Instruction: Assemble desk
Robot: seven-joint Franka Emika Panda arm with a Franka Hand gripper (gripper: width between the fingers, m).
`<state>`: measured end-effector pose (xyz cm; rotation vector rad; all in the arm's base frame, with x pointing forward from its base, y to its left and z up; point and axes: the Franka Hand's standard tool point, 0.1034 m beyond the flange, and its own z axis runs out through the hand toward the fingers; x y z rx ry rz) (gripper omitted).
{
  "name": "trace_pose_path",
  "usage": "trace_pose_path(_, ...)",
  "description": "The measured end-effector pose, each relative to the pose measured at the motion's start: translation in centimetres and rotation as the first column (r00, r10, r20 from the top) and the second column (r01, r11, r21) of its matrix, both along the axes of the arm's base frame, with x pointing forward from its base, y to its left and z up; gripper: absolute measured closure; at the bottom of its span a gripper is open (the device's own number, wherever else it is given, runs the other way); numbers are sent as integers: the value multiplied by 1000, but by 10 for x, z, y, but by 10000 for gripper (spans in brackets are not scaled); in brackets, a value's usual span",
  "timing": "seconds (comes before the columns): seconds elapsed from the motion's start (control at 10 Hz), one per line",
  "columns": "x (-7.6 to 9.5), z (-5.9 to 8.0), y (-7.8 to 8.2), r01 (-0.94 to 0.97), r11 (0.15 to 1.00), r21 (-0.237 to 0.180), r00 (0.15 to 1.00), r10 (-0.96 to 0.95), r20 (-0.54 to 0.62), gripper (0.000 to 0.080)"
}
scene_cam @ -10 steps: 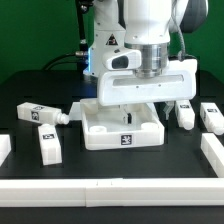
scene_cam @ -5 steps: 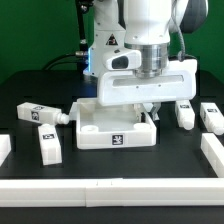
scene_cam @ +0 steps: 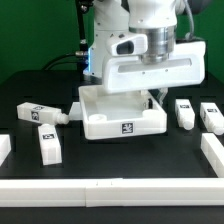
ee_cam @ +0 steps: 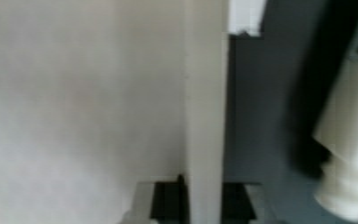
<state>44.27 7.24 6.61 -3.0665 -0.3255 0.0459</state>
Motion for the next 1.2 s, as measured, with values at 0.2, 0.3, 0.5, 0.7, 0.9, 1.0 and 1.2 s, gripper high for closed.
trace_pose_path(0.2, 16, 6, -7, -151, 989, 9, 988, 150, 33, 747)
trace_pose_path(0.3, 13, 4, -6, -131, 991, 9, 991, 131, 24, 747)
trace_pose_path(0.5, 12, 3, -6, -139, 990, 8, 990, 139, 23, 747)
trace_pose_path(0.7, 26, 7, -2, -323, 946, -3, 946, 323, 41, 747)
trace_pose_path(0.9, 36, 10, 9, -582, 813, -13, 812, 582, 50, 747)
trace_pose_path(1.0, 29, 7, 6, -552, 834, -27, 830, 552, 78, 747)
trace_pose_path(1.2, 24, 3, 2, -667, 745, -35, 742, 667, 59, 747)
